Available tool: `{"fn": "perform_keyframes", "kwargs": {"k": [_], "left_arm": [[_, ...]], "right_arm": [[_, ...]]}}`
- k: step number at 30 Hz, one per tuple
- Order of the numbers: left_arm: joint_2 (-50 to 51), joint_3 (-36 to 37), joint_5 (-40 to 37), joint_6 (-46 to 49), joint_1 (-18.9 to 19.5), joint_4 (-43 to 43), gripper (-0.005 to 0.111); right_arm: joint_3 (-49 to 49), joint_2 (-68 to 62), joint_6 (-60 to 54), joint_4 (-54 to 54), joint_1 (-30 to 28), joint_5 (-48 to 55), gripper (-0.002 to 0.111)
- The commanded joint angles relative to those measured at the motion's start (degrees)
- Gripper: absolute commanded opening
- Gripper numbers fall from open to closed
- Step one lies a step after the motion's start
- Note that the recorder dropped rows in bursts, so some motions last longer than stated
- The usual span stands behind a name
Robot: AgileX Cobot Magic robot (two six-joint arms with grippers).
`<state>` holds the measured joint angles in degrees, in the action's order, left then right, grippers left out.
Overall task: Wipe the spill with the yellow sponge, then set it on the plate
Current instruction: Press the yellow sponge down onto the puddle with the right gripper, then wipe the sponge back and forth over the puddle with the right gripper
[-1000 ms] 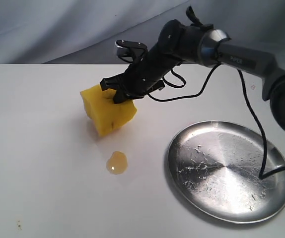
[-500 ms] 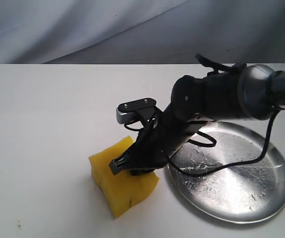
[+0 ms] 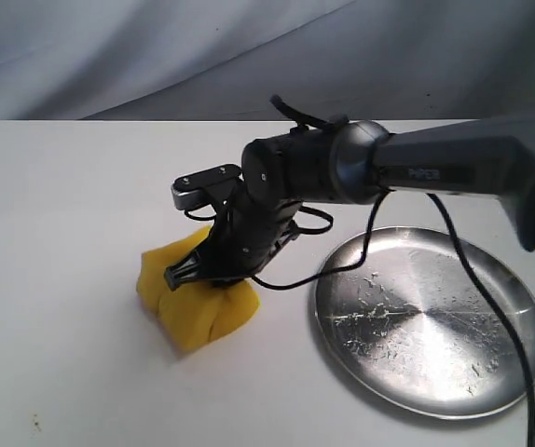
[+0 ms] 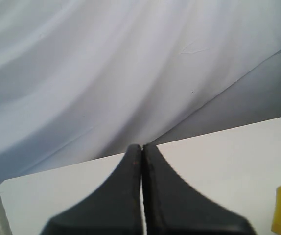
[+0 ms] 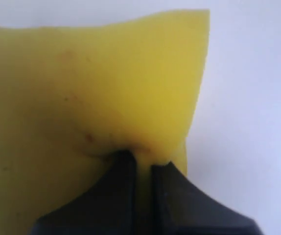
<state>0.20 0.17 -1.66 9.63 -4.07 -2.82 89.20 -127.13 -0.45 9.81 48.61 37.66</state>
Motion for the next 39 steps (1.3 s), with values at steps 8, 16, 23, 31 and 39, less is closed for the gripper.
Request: {"fn": "perform_keyframes", "kwargs": {"k": [8,16,23,31,39], "left_arm": [[-0.2,-0.2,0.4,-0.6,0.1,0.4,0.0],[-0.2,-0.2,0.4,-0.6,0.1,0.4,0.0],[-0.2,-0.2,0.4,-0.6,0.1,0.4,0.0],[-0.2,-0.2,0.4,-0.6,0.1,0.4,0.0],[-0.2,-0.2,0.4,-0.6,0.1,0.4,0.0]], "right_arm": [[16.9,-8.9,8.8,-15.1,-7.4,10.6,0.0],[17.5,-8.9,6.7,-11.8,-9.1,19.3,0.0],[13.9,-5.3,5.2,-10.6,-1.8,20.2,0.0],[6.2,-0.4,5.2,-11.0,9.1,19.1,0.0],[-8.5,5.6,6.7,-12.2,14.1,11.5,0.0]]}}
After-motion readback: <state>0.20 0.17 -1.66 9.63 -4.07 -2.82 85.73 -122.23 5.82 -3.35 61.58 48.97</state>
